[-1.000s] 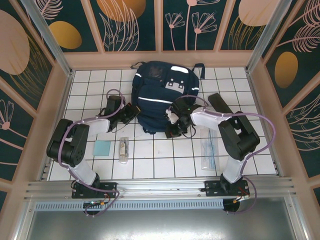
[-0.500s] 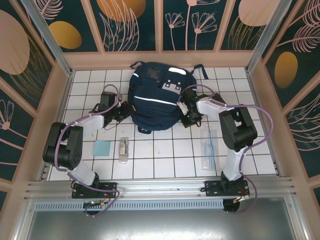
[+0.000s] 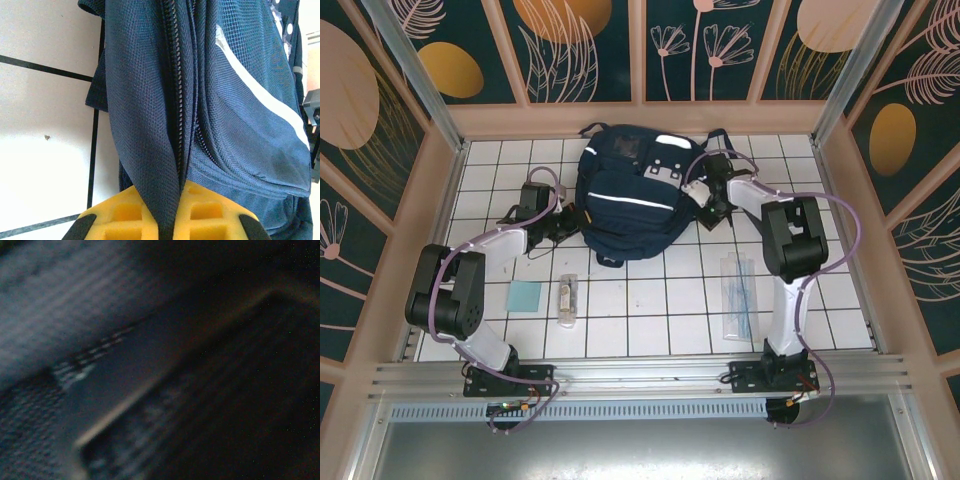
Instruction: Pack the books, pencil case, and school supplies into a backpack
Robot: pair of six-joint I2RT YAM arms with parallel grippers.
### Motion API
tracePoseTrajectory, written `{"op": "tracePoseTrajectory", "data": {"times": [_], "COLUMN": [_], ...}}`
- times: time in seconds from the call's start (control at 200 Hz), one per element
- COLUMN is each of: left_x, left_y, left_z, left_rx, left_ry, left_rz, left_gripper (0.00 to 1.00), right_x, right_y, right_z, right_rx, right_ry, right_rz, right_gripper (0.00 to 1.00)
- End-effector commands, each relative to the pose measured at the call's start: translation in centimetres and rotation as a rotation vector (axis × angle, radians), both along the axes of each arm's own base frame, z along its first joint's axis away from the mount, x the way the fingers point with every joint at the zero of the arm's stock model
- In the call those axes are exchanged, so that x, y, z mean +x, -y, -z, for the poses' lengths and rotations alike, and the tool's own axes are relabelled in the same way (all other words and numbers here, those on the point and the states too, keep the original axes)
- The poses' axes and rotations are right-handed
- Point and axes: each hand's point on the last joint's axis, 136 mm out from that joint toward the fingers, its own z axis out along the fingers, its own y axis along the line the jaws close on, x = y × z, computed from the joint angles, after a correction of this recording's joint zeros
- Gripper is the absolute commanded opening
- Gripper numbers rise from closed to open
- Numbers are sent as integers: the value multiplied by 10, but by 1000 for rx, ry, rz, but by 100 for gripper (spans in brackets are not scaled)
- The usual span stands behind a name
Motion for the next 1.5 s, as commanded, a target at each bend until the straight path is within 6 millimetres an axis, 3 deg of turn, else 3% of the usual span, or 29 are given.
{"op": "tracePoseTrajectory", "data": {"times": [0.0,0.285,0.41,0.47,0.555,0.67,0.685,0.796,0.881,0.916,0.981,1.046,1.156,1.296,1.491], "left_x": [9,4,6,8,10,12,12,13,15,16,20,23,26,23,-1], "left_y": [-6,-9,-11,-13,-14,-13,-13,-14,-27,-36,-57,-76,-93,-83,-59], "left_z": [-30,-25,-27,-27,-27,-29,-29,-27,-20,-19,-19,-27,-45,-60,-38], "left_rx": [20,51,59,59,52,39,38,47,107,146,229,294,299,154,-46], "left_ry": [102,85,90,90,89,92,92,87,76,73,73,88,132,174,117], "left_rz": [36,46,38,30,14,11,13,7,-47,-88,-184,-278,-397,-442,-461], "left_gripper": [0,0,0,0,0,0,0,0,0,16,68,98,99,99,99], "right_x": [60,107,112,108,97,70,65,39,32,32,31,32,37,59,101], "right_y": [34,39,32,28,19,6,4,3,7,7,2,-4,-16,-15,-24], "right_z": [-17,-22,-30,-36,-50,-69,-72,-85,-99,-107,-121,-133,-150,-150,-124], "right_rx": [-75,-101,-34,4,79,173,182,197,234,264,352,437,596,691,754], "right_ry": [176,241,232,222,200,153,145,116,162,188,226,254,289,328,328], "right_rz": [13,42,103,131,159,177,182,237,329,373,443,504,574,702,819], "right_gripper": [0,0,0,1,27,49,57,59,59,59,59,59,59,59,58]}}
